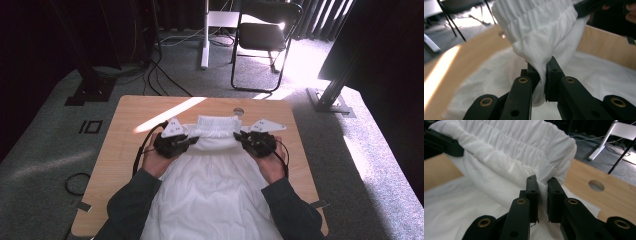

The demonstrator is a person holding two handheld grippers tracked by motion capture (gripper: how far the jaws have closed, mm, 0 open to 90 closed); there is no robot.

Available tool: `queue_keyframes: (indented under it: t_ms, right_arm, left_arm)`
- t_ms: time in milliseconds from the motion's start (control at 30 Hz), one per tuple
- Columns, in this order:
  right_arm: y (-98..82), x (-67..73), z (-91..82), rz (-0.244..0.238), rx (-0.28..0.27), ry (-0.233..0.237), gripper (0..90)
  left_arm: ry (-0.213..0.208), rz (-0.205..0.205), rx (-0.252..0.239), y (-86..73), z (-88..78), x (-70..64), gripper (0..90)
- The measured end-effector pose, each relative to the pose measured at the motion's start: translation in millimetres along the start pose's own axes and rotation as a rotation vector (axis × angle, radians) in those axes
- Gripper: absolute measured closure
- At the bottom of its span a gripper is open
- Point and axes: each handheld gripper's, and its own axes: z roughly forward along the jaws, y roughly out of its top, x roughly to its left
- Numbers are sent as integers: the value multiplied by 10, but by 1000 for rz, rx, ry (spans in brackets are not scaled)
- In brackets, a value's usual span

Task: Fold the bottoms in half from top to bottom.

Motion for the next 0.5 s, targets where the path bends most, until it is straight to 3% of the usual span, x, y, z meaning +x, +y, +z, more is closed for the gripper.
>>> queue_keyframes:
  t_ms: [67, 167, 267, 300, 333, 367, 400, 500]
  right_arm:
    - [-121, 93, -8, -12, 33, 7, 819]
    - [-422, 216, 50, 13, 98, 45, 819]
    - [-759, 318, 138, 54, 158, 79, 819]
    - [-860, 348, 174, 58, 187, 78, 819]
    - [-860, 348, 174, 58, 187, 78, 819]
    - [-931, 358, 201, 65, 204, 84, 819]
    - [-1127, 378, 298, 110, 252, 116, 819]
    - [-1234, 429, 421, 108, 300, 116, 818]
  left_arm:
    - [14, 25, 57, -155, 38, -101, 857]
    - [-7, 9, 106, -383, 110, -205, 857]
    - [-56, -55, 145, -663, 243, -293, 858]
    - [-59, -58, 176, -747, 293, -320, 858]
    - [-59, -58, 176, -747, 293, -320, 858]
    - [-91, -125, 226, -1015, 421, -334, 858]
    - [-95, -140, 237, -1086, 454, -329, 858]
    - [-92, -161, 248, -1168, 529, -297, 857]
